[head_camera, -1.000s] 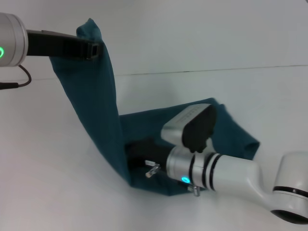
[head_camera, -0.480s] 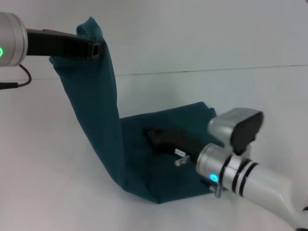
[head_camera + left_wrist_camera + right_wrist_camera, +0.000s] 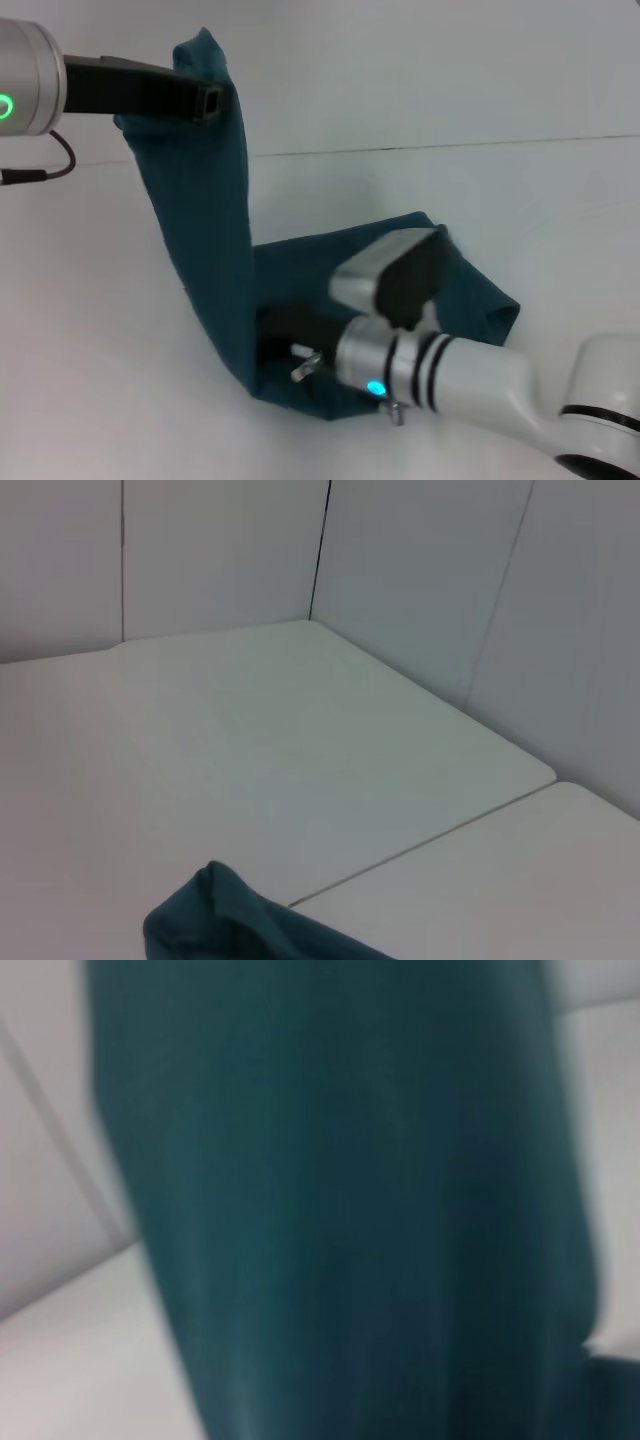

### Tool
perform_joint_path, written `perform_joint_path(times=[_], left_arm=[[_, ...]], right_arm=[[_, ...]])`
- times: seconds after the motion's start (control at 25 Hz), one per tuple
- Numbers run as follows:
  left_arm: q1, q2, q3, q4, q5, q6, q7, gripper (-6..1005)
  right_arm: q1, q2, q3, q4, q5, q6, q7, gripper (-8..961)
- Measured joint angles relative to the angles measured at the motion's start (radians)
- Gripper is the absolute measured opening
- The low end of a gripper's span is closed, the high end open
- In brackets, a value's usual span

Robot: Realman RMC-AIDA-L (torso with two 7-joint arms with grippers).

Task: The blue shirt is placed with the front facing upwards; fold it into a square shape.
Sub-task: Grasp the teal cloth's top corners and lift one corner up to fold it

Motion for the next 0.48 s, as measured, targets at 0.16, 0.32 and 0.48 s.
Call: perform_joint_path(times=[0.16,0.32,0.48], left_arm=[[0.0,0.0,0.004,0.006,0.0,0.003,0.001,62],[0.001,0.0,0.006,0.01,-0.002,0.005,0.003,63],[0.008,-0.001,0.011,0.009,-0.003,0.005,0.005,63]], right_arm=[[0.062,0.005,0.01,0.051,-0.048,0.079,0.0,41],[0.089,0.009,0.032,0.087,-0.066,0.136,-0.019,42],[0.018,0.0,0.102,0.096,-0.067,0.118,-0.071,42]])
